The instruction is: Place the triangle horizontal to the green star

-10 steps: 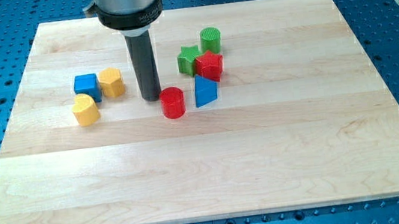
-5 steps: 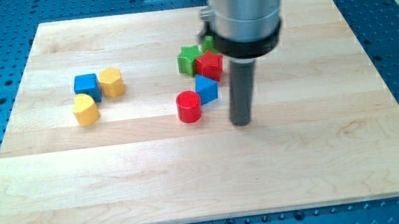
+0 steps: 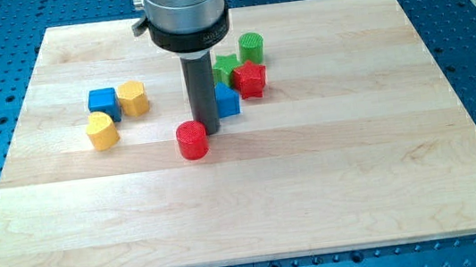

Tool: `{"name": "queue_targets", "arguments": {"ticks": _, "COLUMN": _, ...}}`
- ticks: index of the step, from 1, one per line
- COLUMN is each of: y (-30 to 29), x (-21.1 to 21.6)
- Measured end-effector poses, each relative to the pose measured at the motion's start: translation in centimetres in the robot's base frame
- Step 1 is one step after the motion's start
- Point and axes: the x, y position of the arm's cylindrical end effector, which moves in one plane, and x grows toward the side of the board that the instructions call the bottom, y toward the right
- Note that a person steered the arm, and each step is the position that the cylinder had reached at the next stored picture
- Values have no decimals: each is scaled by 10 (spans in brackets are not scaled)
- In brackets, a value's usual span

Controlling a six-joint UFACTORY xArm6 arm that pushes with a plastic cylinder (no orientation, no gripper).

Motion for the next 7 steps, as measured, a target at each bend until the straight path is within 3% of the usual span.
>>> {"name": "queue_targets", "arguments": {"ticks": 1, "y": 2, "x": 1}}
{"name": "queue_targets", "arguments": {"ticks": 2, "y": 40, "x": 21}}
{"name": "queue_targets", "arguments": {"ticks": 3, "y": 70, "x": 2}}
{"name": "queue_targets", "arguments": {"ticks": 4, "y": 65, "x": -56}}
{"name": "queue_targets", "arguments": {"ticks": 5, "y": 20, "x": -91}}
{"name": "queue_targets", "arguments": {"ticks": 6, "y": -13, "x": -91}}
{"name": "queue_targets", "arguments": {"ticks": 7, "y": 12, "x": -84}}
